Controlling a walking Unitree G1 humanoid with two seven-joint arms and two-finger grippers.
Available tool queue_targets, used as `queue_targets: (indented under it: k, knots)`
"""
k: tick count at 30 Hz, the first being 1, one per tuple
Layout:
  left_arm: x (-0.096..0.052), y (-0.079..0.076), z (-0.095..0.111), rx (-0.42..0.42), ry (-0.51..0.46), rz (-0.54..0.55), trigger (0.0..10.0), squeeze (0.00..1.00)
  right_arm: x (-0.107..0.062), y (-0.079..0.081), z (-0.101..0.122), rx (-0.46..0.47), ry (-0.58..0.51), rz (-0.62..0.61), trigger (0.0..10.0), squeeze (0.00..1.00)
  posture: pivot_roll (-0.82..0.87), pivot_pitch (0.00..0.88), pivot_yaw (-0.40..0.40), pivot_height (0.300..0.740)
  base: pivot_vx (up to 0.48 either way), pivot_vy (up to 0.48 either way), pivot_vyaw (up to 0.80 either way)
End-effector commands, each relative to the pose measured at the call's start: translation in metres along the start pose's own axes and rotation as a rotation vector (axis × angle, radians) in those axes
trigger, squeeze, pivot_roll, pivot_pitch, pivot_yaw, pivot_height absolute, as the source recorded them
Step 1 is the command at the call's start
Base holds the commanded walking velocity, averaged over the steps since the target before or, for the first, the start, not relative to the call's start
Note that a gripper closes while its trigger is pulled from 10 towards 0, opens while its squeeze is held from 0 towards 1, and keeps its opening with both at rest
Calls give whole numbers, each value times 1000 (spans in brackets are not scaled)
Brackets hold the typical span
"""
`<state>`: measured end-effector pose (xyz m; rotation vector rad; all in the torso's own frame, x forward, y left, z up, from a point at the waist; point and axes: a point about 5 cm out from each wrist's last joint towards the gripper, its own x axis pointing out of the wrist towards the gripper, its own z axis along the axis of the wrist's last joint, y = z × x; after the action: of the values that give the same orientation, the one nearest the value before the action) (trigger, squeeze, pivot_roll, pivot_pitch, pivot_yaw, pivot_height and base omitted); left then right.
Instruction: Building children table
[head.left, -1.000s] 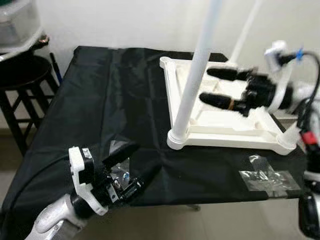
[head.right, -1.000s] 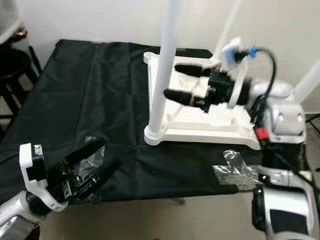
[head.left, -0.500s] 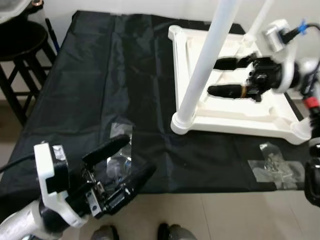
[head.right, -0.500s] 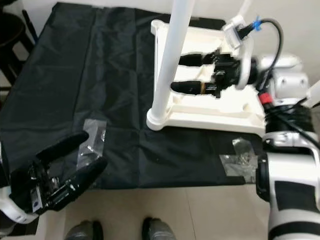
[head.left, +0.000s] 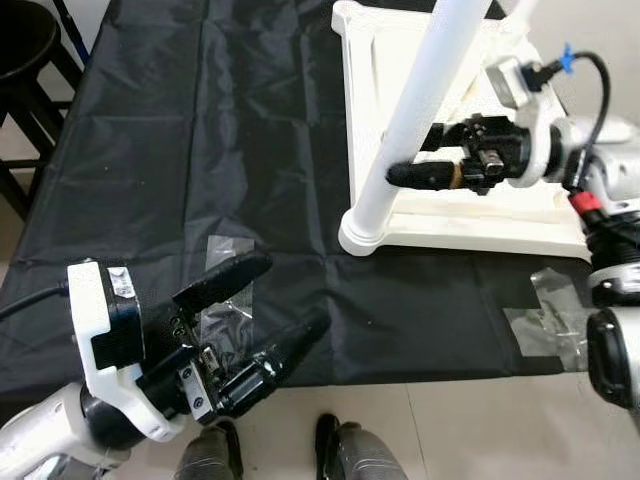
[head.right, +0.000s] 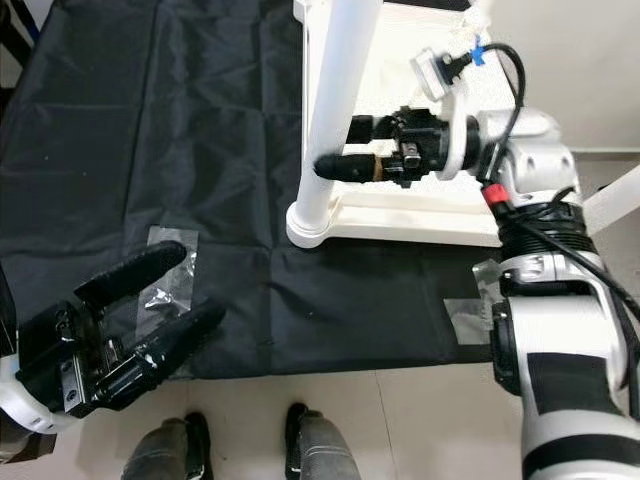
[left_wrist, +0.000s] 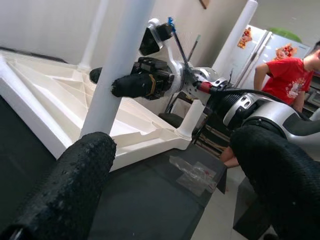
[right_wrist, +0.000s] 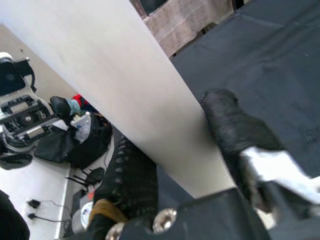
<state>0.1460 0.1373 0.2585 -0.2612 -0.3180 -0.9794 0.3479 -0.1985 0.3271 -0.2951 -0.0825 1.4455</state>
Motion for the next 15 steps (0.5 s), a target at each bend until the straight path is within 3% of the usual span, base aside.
queue_targets:
  k: [1,9,10,11,12,13,14,15]
  knots:
    - [3,-3,-2,-12,11,-24,10000,0,-8,8,5,-34,-7,29,0,0,17,293,-120,740,0,0,0]
    - [9,3,-5,-12,-6,-33,10000,0,-19,24,-11,-19,48,-6,0,0,-42,221,-133,740,0,0,0]
    - [12,6,-8,-10,-15,-40,10000,0,-21,34,-23,20,79,-111,0,0,-58,192,-159,740,0,0,0]
    - [14,8,-10,0,-21,-46,10000,0,-8,42,-42,54,84,-403,0,0,-50,162,-204,740,0,0,0]
    - [14,8,-10,0,-21,-46,10000,0,-8,42,-42,54,84,-403,0,0,-50,162,-204,740,0,0,0]
    - [16,11,-12,4,-31,-49,10000,0,-6,44,-62,38,119,-939,0,0,-50,136,-216,740,0,0,0]
    - [16,11,-12,4,-31,-49,10000,0,-6,44,-62,38,119,-939,0,0,-50,136,-216,740,0,0,0]
    - [19,14,-14,12,-43,-48,10000,0,7,79,-108,250,159,-1179,0,0,-76,121,-189,740,0,0,0]
